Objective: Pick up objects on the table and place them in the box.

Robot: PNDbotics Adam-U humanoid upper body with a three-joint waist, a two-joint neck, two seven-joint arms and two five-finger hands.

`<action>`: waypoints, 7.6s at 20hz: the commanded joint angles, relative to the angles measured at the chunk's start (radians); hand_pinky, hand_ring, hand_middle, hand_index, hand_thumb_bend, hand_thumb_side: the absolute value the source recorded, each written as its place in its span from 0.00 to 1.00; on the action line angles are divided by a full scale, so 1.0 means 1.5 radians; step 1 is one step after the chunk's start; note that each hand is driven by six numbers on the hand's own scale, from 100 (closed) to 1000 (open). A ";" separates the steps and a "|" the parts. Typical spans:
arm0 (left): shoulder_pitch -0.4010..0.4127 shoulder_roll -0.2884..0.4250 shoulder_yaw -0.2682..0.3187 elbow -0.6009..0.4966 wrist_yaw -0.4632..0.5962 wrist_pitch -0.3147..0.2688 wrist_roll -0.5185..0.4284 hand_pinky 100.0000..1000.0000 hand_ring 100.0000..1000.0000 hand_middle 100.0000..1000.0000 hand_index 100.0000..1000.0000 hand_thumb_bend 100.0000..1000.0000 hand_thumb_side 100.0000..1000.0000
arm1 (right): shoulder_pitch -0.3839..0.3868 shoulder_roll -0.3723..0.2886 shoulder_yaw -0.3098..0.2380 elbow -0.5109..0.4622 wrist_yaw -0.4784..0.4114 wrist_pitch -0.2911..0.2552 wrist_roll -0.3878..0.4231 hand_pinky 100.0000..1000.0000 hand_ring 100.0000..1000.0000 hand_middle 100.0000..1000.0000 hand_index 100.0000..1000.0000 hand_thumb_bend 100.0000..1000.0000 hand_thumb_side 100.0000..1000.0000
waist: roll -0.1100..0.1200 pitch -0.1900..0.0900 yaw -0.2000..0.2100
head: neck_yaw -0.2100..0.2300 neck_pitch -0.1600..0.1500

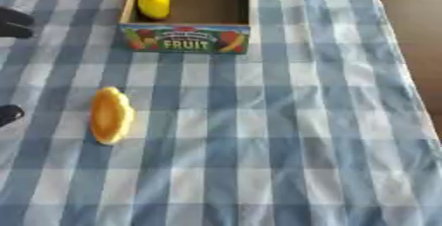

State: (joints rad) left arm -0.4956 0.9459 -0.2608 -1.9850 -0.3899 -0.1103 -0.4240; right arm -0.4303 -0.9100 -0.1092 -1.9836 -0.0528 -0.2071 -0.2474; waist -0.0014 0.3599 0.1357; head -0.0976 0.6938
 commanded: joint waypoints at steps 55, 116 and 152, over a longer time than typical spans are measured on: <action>-0.111 -0.100 -0.125 0.096 -0.120 0.166 -0.209 0.93 1.00 0.86 0.94 0.52 0.00 | 0.033 0.015 0.001 -0.011 -0.002 0.056 0.003 0.82 0.98 0.66 0.77 0.00 0.29 | 0.009 -0.007 -0.018 | 0.011 0.007; -0.205 -0.214 -0.158 0.157 -0.197 0.134 -0.220 0.90 0.85 0.78 0.94 0.49 0.00 | 0.051 0.025 0.004 -0.011 -0.035 0.054 0.031 0.82 0.99 0.63 0.77 0.00 0.45 | 0.008 -0.004 -0.040 | 0.018 0.005; -0.300 -0.230 -0.044 0.034 -0.271 0.173 -0.067 0.69 0.51 0.39 0.49 0.10 0.00 | 0.041 0.016 -0.001 -0.011 -0.049 0.040 0.022 0.83 0.98 0.63 0.77 0.00 0.40 | 0.007 -0.015 -0.039 | 0.022 0.012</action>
State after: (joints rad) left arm -0.9246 0.5852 -0.3628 -1.9161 -0.7895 0.1474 -0.5397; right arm -0.3576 -0.8498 -0.0978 -1.9838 -0.1178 -0.1419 -0.2121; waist 0.0111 0.3633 0.0764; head -0.0688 0.7110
